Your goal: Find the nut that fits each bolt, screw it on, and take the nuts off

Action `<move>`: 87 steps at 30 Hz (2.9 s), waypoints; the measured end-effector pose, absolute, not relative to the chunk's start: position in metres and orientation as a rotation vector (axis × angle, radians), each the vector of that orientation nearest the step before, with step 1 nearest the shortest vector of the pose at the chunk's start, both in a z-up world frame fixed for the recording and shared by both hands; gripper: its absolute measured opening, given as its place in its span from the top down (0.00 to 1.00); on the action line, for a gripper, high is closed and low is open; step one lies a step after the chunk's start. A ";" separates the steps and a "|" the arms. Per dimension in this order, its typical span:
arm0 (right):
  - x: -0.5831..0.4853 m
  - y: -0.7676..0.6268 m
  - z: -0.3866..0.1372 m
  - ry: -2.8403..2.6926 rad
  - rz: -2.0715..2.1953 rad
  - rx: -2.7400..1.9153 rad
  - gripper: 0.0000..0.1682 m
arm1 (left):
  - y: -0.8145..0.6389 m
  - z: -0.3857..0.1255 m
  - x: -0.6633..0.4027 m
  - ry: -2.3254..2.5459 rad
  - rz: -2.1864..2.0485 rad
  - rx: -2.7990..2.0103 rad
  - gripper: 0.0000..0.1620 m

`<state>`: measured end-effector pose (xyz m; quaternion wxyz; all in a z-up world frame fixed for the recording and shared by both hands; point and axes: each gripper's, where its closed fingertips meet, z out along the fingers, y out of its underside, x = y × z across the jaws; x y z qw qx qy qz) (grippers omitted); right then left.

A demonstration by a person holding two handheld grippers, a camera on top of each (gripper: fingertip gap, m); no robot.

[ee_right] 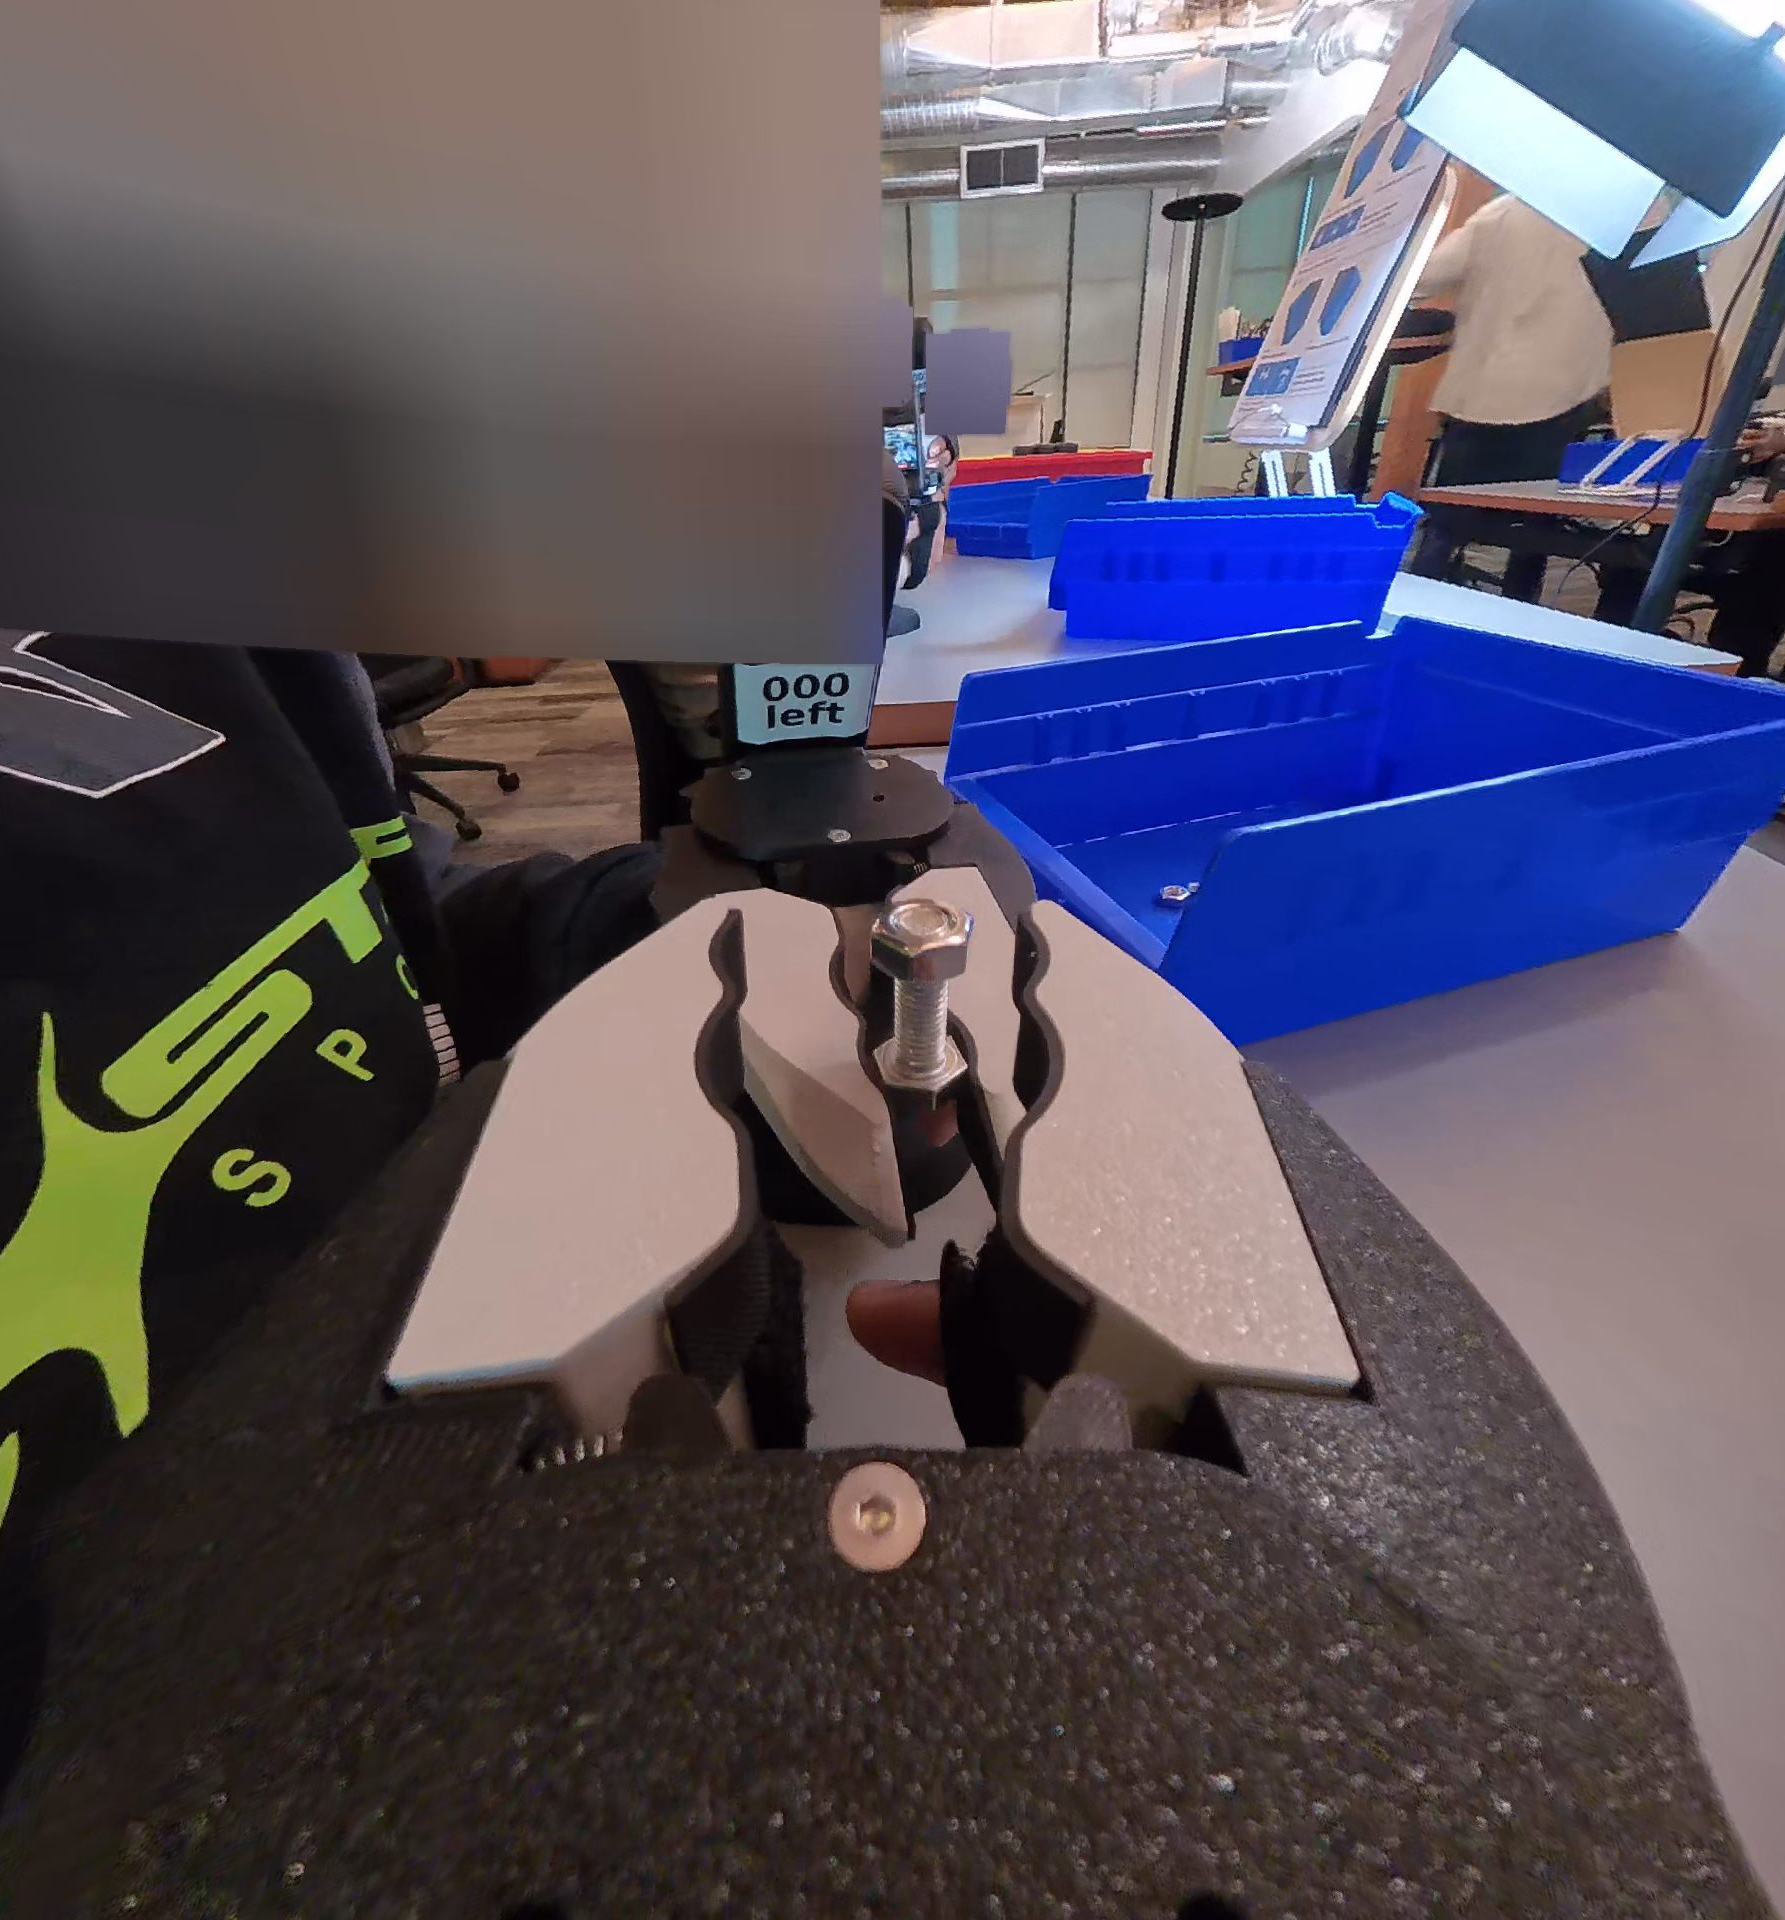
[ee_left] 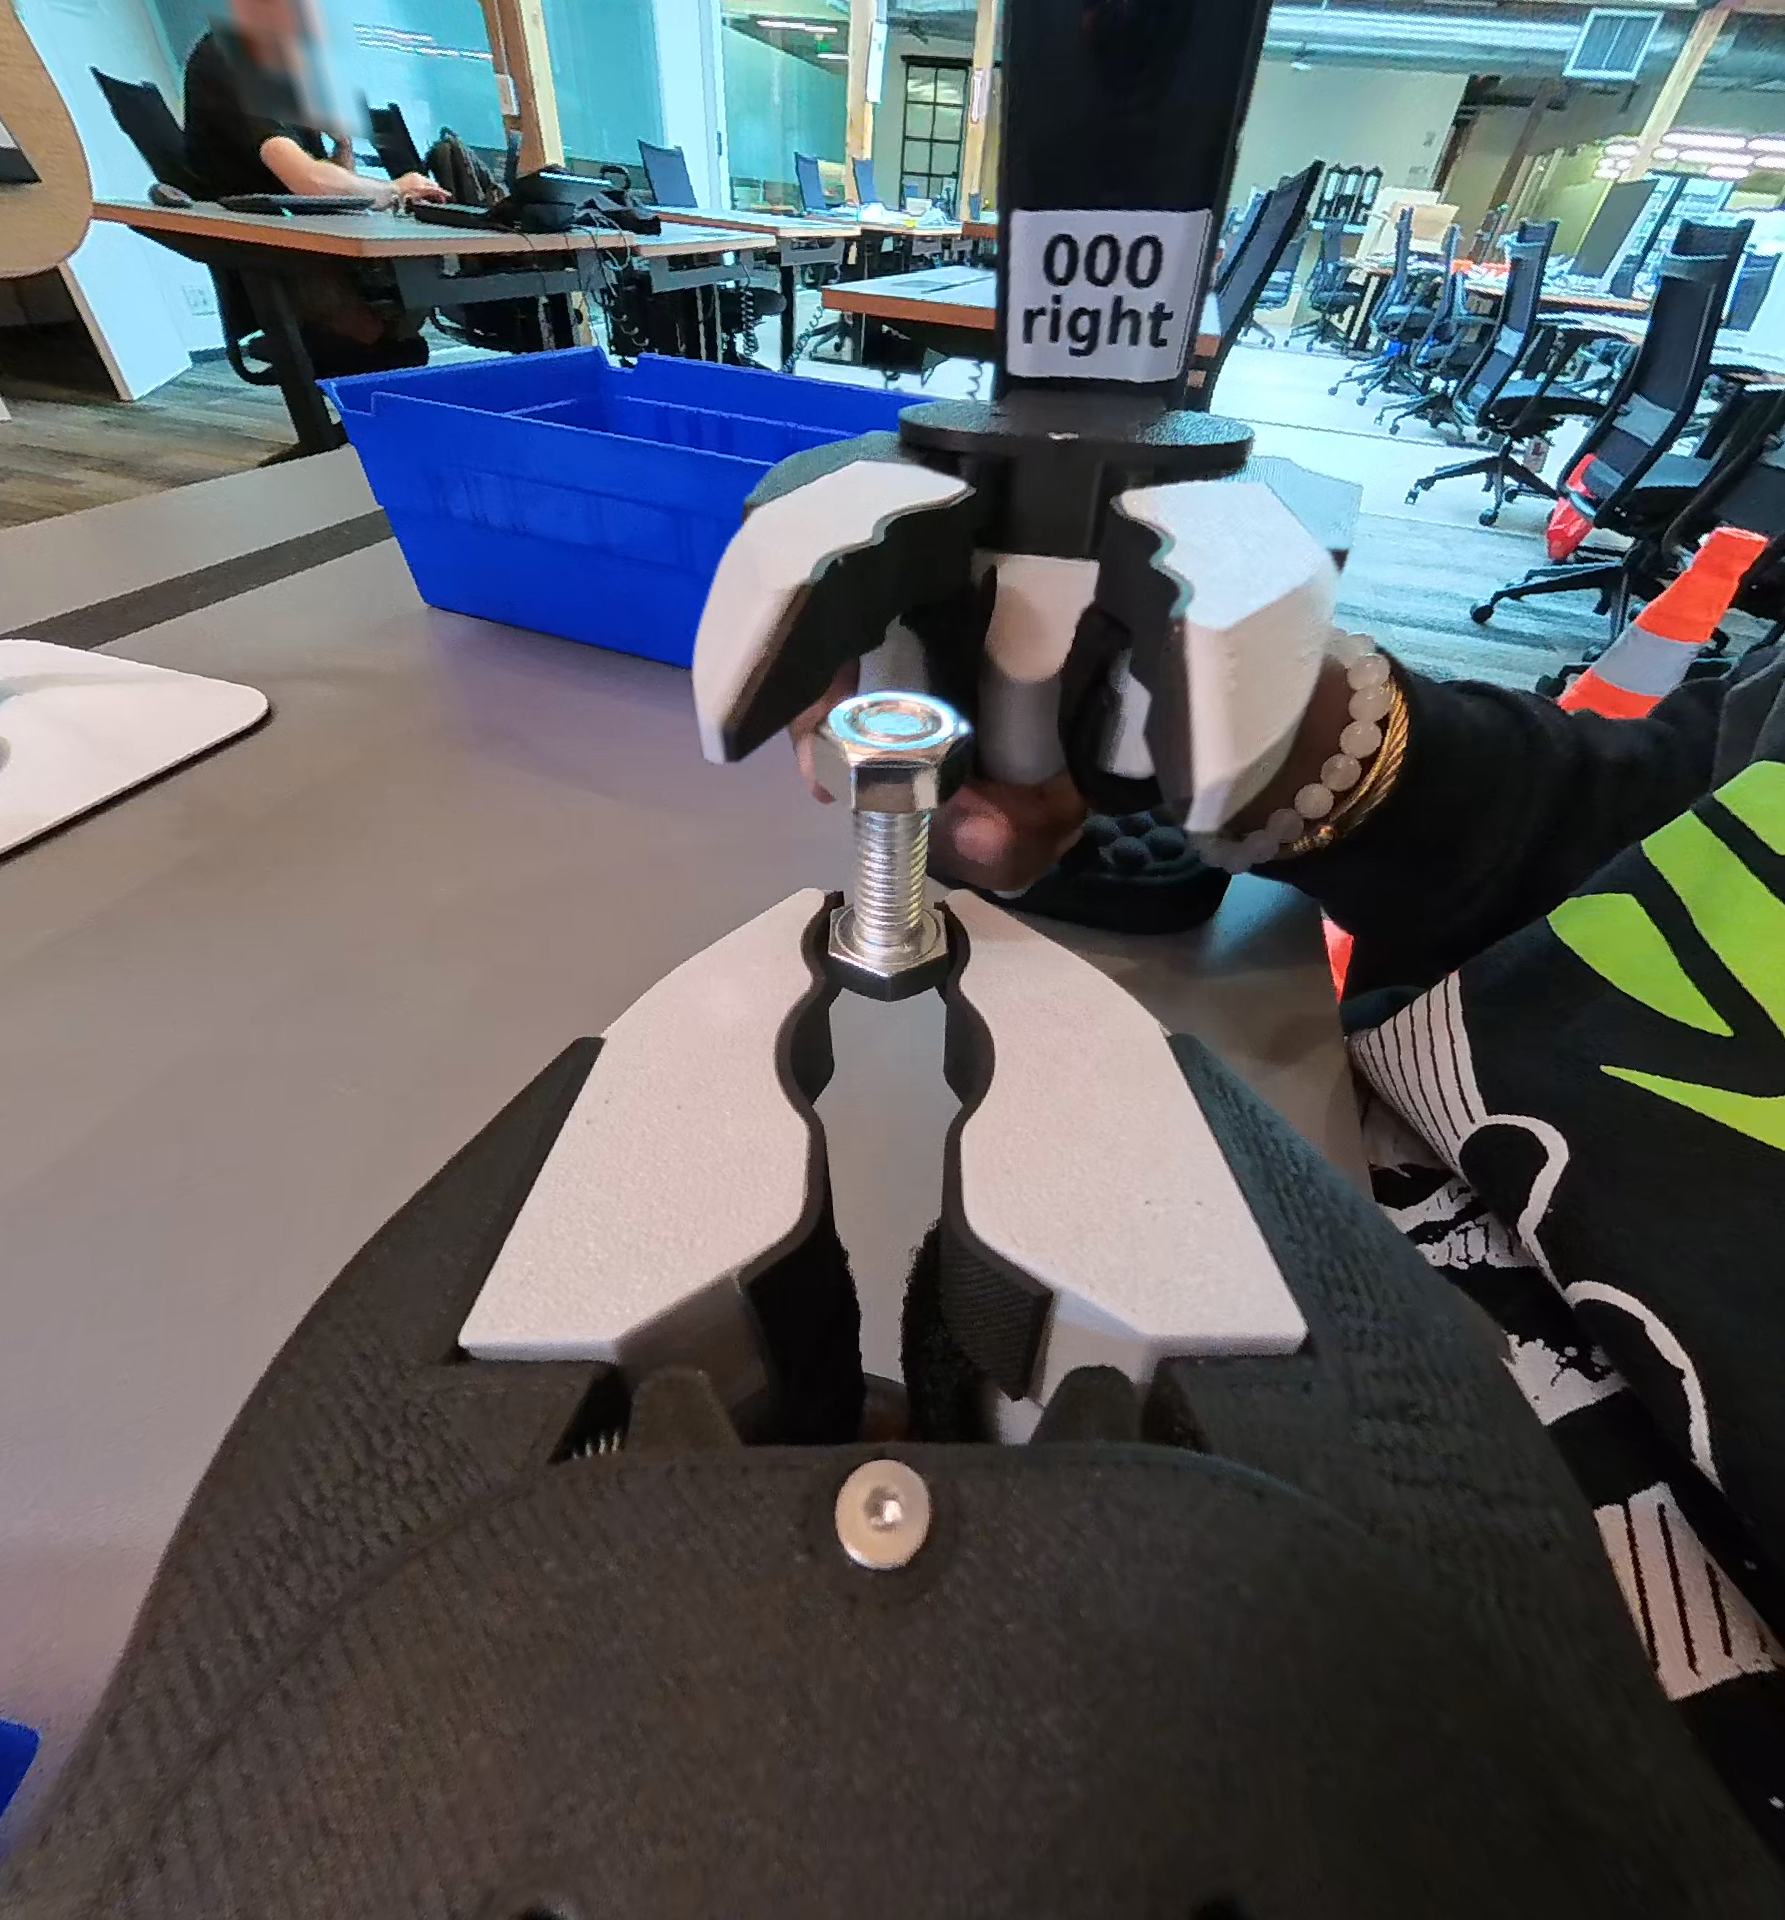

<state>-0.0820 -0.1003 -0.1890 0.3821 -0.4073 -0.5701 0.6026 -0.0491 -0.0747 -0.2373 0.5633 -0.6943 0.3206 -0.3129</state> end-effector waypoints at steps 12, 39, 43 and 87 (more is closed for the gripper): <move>-0.059 -0.099 -0.183 -1.447 1.573 -1.015 0.88 | -0.074 -0.237 -0.050 0.743 -0.739 -1.634 0.89; -0.062 -0.098 -0.186 -1.448 1.542 -1.028 0.84 | -0.074 -0.237 -0.050 0.749 -0.734 -1.637 0.90; -0.072 -0.095 -0.187 -1.432 1.534 -1.045 0.76 | -0.074 -0.237 -0.050 0.749 -0.736 -1.637 0.90; -0.062 -0.102 -0.190 -1.464 1.566 -1.021 0.88 | -0.074 -0.238 -0.049 0.752 -0.738 -1.641 0.89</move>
